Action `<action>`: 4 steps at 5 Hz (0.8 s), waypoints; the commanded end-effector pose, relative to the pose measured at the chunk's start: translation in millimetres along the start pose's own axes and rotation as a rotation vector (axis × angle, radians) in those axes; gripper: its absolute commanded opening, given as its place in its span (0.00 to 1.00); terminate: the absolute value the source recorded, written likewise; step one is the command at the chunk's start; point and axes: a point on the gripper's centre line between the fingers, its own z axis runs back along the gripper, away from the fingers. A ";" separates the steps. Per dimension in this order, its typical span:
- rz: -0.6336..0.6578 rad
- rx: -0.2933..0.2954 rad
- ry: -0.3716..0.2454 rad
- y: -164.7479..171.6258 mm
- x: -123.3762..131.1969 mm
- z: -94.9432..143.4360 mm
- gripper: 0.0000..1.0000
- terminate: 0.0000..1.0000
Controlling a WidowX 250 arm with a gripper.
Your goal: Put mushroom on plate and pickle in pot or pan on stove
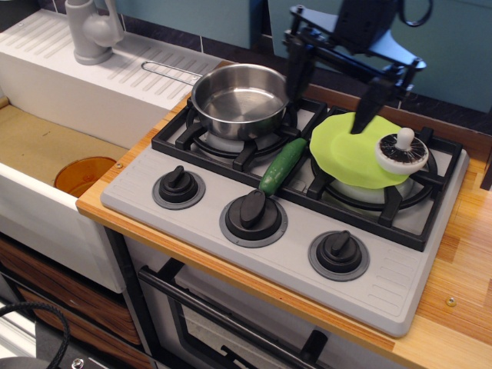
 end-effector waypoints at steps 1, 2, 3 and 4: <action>0.008 0.004 -0.119 20.6 3.4 1.9 1.00 0.00; 0.019 0.013 -0.116 22.9 0.7 -10.7 1.00 0.00; 0.032 0.010 -0.118 21.9 -2.5 -20.9 1.00 0.00; 0.036 0.000 -0.132 21.3 -6.4 -31.2 1.00 0.00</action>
